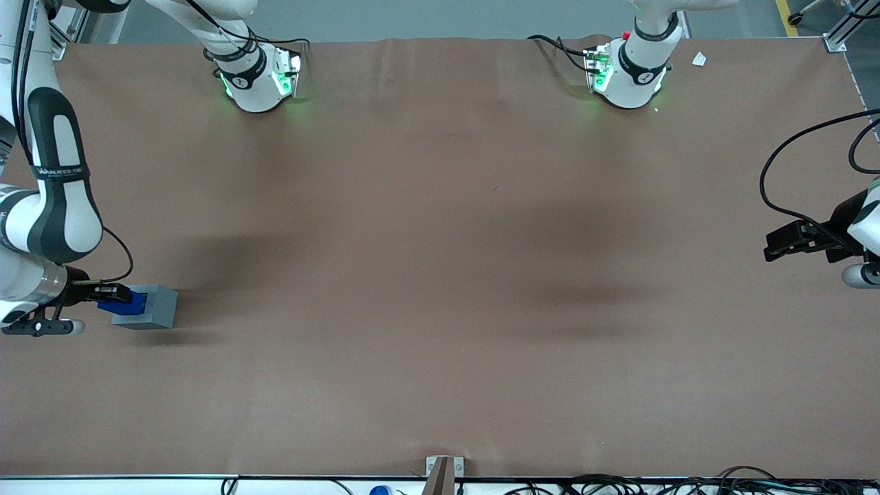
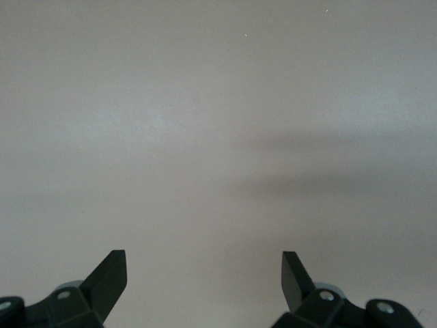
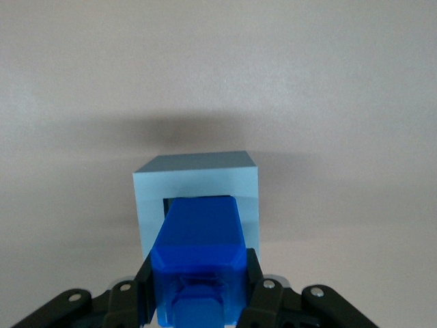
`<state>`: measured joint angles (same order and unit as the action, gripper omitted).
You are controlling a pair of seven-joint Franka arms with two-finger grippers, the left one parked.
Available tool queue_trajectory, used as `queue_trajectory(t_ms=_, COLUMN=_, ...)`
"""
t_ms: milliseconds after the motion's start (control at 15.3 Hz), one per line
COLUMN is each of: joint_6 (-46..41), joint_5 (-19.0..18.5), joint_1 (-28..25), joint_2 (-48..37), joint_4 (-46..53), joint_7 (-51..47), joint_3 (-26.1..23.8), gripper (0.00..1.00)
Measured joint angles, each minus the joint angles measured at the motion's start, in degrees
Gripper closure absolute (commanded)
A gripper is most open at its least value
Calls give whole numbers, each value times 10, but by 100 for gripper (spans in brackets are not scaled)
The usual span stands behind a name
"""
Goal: Insert blue part into gray base with right arm
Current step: 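Press the blue block down into the gray base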
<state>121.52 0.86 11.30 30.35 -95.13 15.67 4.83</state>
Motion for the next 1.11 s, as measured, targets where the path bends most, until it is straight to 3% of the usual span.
queue_trajectory(t_ms=1109, joint_6=-9, joint_5=0, joint_1=-2, joint_2=0, joint_4=7, joint_7=-9, joint_3=-4, gripper=96)
